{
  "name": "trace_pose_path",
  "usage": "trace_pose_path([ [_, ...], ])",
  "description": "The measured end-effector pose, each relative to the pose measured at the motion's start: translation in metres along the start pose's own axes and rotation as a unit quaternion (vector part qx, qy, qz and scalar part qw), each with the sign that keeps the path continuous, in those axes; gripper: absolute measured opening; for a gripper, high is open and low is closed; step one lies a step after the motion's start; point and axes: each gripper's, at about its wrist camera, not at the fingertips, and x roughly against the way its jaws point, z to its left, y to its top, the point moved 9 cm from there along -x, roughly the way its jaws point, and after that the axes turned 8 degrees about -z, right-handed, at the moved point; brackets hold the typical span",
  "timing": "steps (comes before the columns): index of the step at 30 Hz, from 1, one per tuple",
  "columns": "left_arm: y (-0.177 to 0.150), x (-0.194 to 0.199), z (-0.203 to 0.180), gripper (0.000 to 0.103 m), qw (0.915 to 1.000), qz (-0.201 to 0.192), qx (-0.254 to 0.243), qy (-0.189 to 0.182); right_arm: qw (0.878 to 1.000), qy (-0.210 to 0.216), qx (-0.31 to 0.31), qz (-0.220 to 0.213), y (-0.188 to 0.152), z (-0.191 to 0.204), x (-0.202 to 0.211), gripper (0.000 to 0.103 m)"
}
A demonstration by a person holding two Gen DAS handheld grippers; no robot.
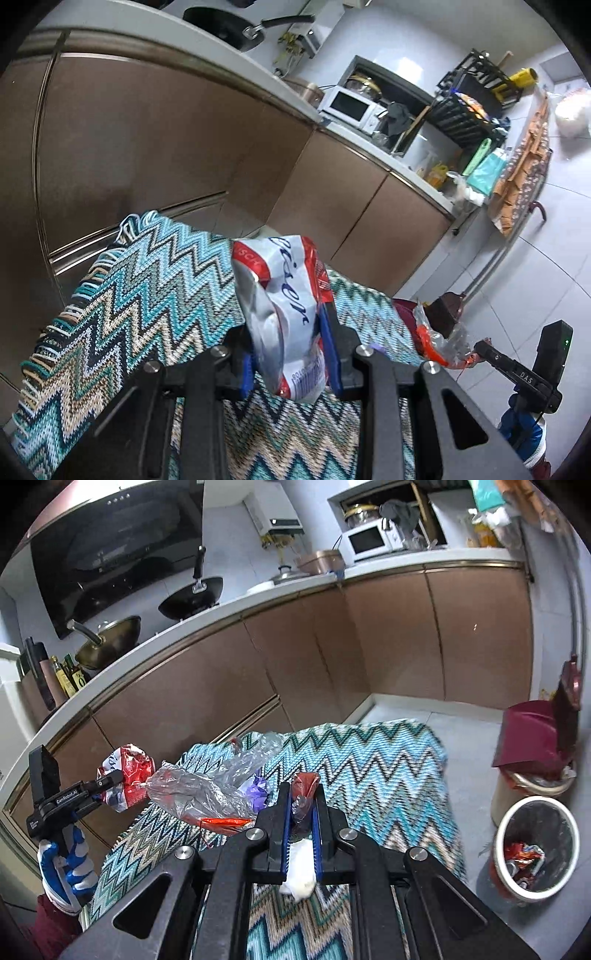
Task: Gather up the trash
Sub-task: 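Carry both bags over the white bin and open both grippers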
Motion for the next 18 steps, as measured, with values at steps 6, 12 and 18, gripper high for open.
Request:
trace_pose_path([
  [6,-0.001,0.017,-0.046,0.029,0.9994,-0.001,-0.022,-0.026,0.999,-0.029,0.002,-0.037,0.010,-0.020,0.062,0.009],
  [12,-0.015,0.010,-0.104,0.029,0.9967,0.019,-0.053,-0.058,0.993,-0.089,-0.010,-0.072,0.014,-0.075,0.119,0.009],
  [18,-0.038,-0.024,-0.180,0.029,0.9892,0.056,-0.089,-0.101,0.982,-0.169,-0.012,-0.087,0.008,-0.138,0.154,0.009],
])
